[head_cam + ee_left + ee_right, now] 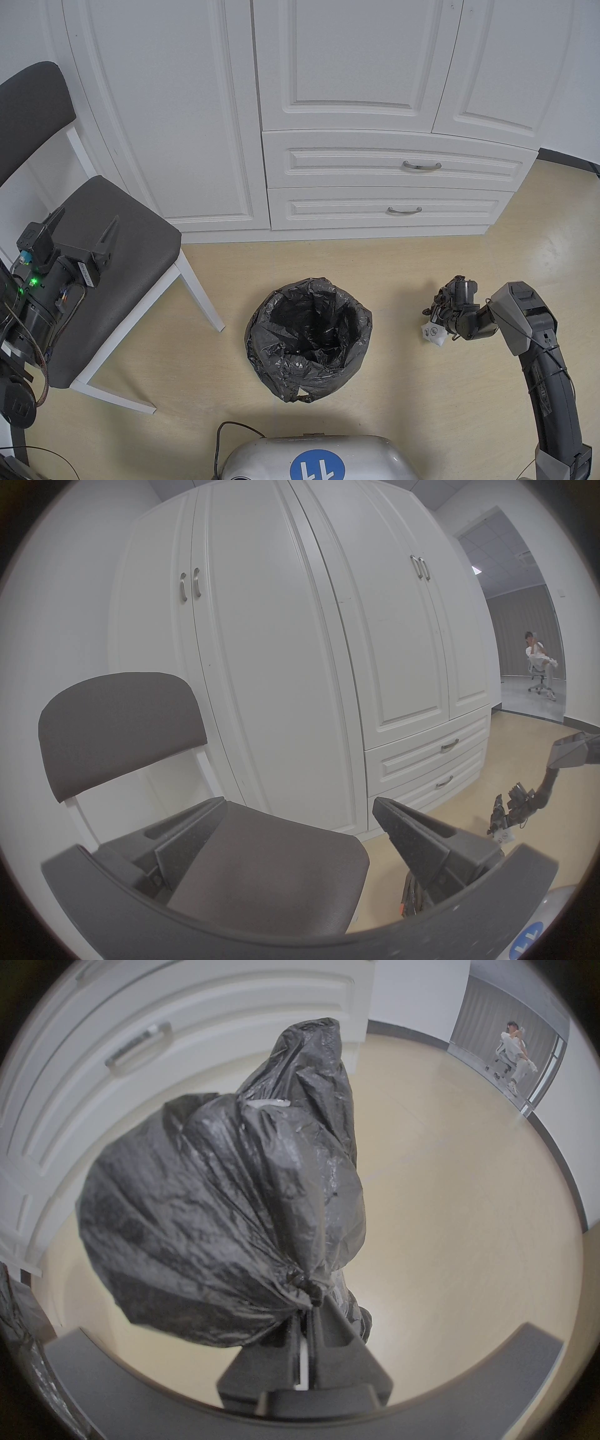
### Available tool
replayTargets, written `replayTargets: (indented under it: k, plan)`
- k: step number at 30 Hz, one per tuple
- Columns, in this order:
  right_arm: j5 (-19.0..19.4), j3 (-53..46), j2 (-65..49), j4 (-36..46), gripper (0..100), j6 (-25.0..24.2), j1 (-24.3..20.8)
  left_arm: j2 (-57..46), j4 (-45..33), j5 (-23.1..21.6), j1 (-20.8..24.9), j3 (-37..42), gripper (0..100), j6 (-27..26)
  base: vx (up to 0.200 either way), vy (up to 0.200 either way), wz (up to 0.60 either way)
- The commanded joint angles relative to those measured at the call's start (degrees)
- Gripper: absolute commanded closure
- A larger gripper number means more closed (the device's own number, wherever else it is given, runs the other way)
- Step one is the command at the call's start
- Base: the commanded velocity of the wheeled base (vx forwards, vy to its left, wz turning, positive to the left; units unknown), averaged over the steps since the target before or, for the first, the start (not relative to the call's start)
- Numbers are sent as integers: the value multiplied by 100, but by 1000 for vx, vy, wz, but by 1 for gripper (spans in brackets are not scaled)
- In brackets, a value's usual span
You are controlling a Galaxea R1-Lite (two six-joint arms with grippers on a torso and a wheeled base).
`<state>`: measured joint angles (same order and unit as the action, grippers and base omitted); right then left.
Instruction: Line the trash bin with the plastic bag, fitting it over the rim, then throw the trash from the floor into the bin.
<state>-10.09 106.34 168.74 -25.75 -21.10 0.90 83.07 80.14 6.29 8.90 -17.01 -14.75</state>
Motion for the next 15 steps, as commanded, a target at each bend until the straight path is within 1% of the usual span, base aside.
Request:
replayTargets:
  k: [1,3,7,9,12,15]
  plan:
    - [-28,-324,-52,-545,100,-43,-143,8,2,4,7,4,0,-2,0,0,0]
    - [-28,-465,-70,-862,100,-52,-187,8,2,4,7,4,0,-10,0,0,0]
    - [43,-764,-87,-1961,100,-61,-292,8,2,4,24,13,0,-10,0,0,0]
    - [43,-834,-78,-2286,100,-61,-363,17,2,4,33,31,0,-10,0,0,0]
    - [25,-878,-87,-2382,100,-52,-380,17,2,-5,33,57,0,-19,0,0,0]
    - [-37,-904,-87,-2400,100,45,-380,43,2,-14,42,75,0,-160,0,0,0]
